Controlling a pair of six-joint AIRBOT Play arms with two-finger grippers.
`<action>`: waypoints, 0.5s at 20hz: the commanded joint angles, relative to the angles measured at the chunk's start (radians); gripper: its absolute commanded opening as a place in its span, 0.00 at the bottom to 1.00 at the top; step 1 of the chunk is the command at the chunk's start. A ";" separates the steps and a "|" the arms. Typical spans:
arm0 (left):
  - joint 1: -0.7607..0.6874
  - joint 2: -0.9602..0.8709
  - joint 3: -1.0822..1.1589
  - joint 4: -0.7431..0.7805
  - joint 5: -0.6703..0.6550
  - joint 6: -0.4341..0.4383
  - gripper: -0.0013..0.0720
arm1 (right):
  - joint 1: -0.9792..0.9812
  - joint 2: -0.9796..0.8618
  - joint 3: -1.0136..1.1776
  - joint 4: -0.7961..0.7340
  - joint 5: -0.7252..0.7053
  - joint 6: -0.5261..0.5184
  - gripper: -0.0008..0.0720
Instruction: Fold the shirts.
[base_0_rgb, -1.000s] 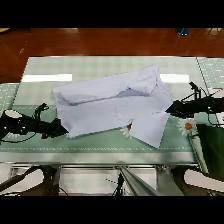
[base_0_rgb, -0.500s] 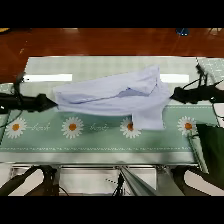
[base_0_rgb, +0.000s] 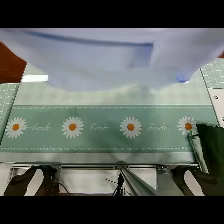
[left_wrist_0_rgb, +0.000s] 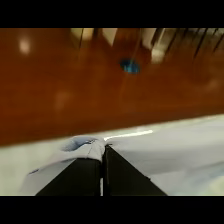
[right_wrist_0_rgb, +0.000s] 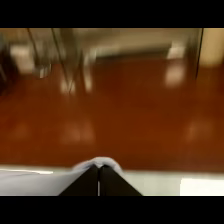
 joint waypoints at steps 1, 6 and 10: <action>0.001 0.106 0.208 0.042 0.053 -0.080 0.05 | -0.001 0.129 0.151 -0.098 -0.008 0.108 0.05; 0.001 0.214 0.277 0.334 -0.137 -0.256 0.05 | -0.001 0.214 0.262 -0.274 0.209 0.196 0.05; 0.001 0.225 0.278 0.451 -0.399 -0.262 0.05 | -0.001 0.213 0.294 -0.377 0.393 0.196 0.05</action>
